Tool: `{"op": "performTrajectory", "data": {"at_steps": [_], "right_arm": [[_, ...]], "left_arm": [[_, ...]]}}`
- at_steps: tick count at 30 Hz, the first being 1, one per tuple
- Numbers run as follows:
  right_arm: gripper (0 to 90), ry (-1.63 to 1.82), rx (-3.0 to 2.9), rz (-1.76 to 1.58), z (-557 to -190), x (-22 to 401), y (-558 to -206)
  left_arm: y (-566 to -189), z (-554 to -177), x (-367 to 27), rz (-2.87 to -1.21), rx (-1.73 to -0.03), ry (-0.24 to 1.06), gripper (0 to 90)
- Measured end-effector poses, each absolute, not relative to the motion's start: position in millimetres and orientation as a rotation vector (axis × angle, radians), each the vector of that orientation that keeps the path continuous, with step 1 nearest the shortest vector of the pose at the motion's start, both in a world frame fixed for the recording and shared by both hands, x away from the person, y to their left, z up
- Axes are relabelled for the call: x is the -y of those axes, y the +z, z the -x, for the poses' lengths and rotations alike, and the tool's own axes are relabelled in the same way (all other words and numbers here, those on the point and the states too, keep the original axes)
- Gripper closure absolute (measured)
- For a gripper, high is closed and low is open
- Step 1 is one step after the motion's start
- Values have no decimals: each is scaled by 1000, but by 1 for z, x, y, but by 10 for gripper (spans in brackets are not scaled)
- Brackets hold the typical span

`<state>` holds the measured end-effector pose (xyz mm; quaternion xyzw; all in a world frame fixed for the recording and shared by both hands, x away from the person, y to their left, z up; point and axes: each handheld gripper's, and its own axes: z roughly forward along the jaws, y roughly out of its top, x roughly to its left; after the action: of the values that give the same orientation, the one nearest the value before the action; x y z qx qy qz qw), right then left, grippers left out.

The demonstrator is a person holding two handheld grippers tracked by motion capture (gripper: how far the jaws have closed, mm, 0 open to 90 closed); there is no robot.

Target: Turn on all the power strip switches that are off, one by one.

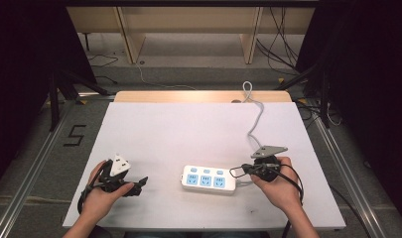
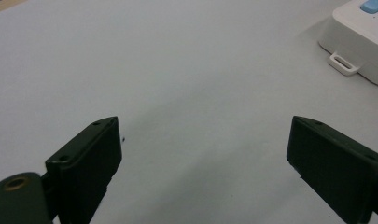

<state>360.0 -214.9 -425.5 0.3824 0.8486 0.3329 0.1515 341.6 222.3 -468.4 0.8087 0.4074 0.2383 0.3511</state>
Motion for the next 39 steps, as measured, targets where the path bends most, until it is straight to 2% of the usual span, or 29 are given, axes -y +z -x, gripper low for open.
{"op": "performTrajectory", "data": {"at_steps": [39], "right_arm": [[900,906,-2551,-1024,-372,169,-427]], "left_arm": [[-468,-342,-223,-2093,-1055,619,103]]}}
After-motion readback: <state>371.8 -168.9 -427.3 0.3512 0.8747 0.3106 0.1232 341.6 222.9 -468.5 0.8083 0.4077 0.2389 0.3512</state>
